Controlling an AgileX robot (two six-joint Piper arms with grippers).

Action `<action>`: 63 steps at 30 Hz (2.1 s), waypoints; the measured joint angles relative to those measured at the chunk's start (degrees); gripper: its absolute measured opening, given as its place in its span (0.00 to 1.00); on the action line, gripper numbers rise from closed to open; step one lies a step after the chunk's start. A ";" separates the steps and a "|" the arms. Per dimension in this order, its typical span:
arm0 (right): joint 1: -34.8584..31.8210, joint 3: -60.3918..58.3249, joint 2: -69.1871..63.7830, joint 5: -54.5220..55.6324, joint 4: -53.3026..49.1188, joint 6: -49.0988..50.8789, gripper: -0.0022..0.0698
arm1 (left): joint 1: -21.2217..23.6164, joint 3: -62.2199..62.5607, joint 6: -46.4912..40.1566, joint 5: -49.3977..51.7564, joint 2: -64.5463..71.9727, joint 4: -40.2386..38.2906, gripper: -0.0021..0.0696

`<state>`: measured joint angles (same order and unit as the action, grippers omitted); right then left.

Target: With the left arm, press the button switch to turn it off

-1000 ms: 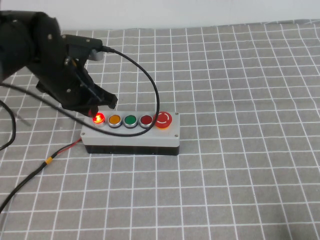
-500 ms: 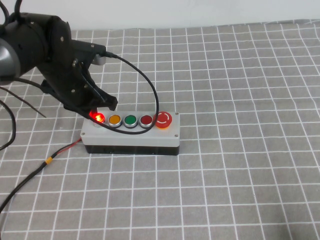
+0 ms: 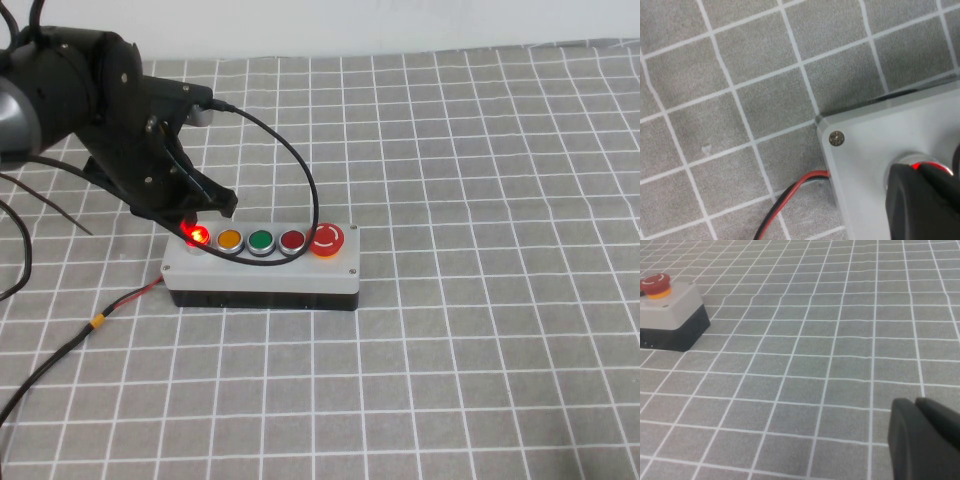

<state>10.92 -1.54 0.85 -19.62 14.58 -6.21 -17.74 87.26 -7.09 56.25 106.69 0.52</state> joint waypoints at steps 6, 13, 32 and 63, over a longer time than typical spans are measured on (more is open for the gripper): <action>0.00 0.00 0.00 0.00 0.00 0.00 0.01 | 0.12 0.24 -1.22 -0.08 0.38 -1.47 0.02; 0.00 0.00 0.00 0.00 0.00 0.00 0.01 | 0.16 0.97 -2.26 0.13 1.46 -2.02 0.02; 0.00 0.00 0.00 0.00 0.00 0.00 0.01 | 0.26 -10.98 -1.72 -9.28 -22.65 -2.24 0.02; 0.00 0.00 0.00 0.00 0.00 0.00 0.01 | 0.26 -67.61 -0.10 -29.00 -89.01 -6.59 0.02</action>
<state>10.92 -1.54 0.85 -19.62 14.58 -6.21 -17.48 19.65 -7.20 27.26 17.68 -6.07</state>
